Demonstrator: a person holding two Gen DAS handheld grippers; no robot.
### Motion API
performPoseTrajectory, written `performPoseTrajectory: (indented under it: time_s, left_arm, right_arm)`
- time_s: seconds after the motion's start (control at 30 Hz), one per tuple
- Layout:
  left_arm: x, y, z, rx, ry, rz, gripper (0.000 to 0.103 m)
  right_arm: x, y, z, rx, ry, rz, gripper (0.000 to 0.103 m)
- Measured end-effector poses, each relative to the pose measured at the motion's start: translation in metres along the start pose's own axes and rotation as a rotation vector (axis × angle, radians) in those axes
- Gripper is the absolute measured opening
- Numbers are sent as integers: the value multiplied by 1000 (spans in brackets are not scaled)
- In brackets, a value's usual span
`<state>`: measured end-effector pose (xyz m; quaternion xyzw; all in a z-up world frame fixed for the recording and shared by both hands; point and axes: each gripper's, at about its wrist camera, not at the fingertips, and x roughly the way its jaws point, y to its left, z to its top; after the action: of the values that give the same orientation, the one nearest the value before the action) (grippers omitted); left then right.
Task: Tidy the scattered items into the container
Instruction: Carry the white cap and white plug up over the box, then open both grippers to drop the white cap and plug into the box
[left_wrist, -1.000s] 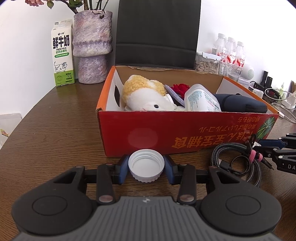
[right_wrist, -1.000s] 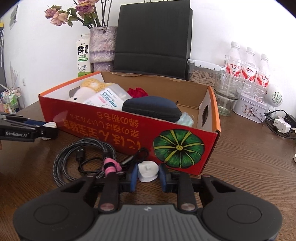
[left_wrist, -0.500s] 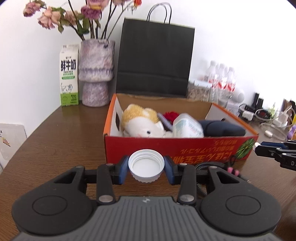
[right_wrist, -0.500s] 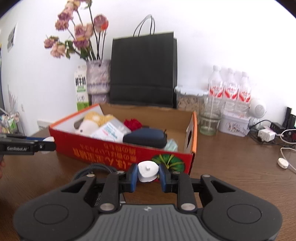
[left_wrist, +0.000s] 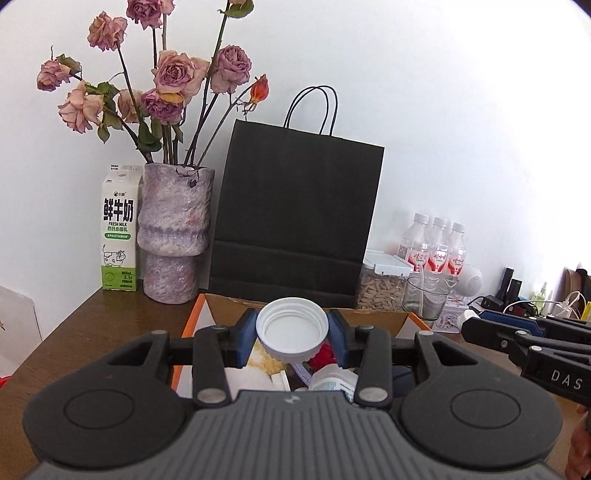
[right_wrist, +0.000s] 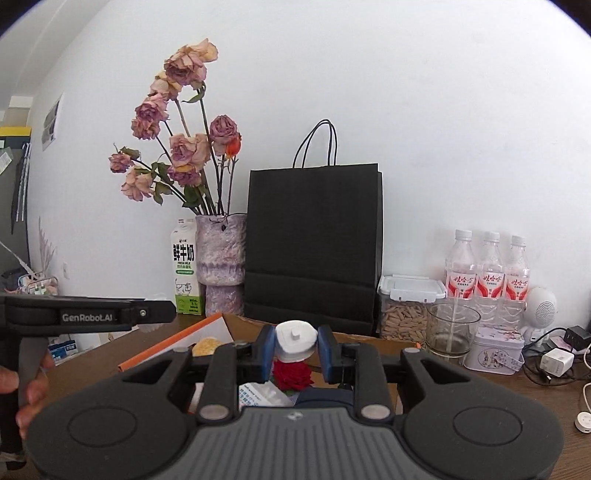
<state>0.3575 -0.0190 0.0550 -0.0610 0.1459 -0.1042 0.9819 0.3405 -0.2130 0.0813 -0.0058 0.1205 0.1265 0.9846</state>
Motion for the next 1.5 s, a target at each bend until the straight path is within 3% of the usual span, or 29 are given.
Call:
performPoseTrajectory:
  time_s: [0.3, 0.7, 0.77, 0.8, 0.83, 0.87, 0.9, 0.93, 0.97, 1.07, 1.5]
  left_arm:
    - [49, 9, -17, 79, 33, 33, 41]
    - [69, 12, -32, 137, 66, 40, 41]
    - [67, 11, -32, 147, 54, 52, 50]
    - [66, 10, -33, 149, 49, 59, 63]
    - [65, 10, -33, 150, 42, 67, 79]
    - [63, 9, -33, 149, 32, 79, 86]
    - [62, 9, -32, 148, 20, 90, 96]
    - [60, 9, -32, 148, 6, 97, 103]
    - [58, 9, -32, 146, -12, 102, 103]
    - [57, 9, -34, 140, -38, 115, 103]
    - [58, 12, -37, 113, -31, 138, 103]
  right_arm:
    - [62, -17, -28, -33, 119, -18, 24]
    - [72, -17, -38, -71, 159, 2, 25]
    - [72, -16, -39, -72, 161, -5, 25]
    - [72, -16, -39, -72, 163, -7, 27]
    - [72, -17, -39, -68, 165, -8, 37]
    - [71, -17, -40, -61, 163, -11, 54]
    - [70, -17, -40, -57, 153, -20, 65]
    - [68, -17, -40, -57, 143, -30, 84]
    - [67, -16, -39, -60, 131, -42, 92]
    - [65, -15, -38, -56, 123, -57, 103]
    - [67, -14, -40, -63, 134, -66, 103]
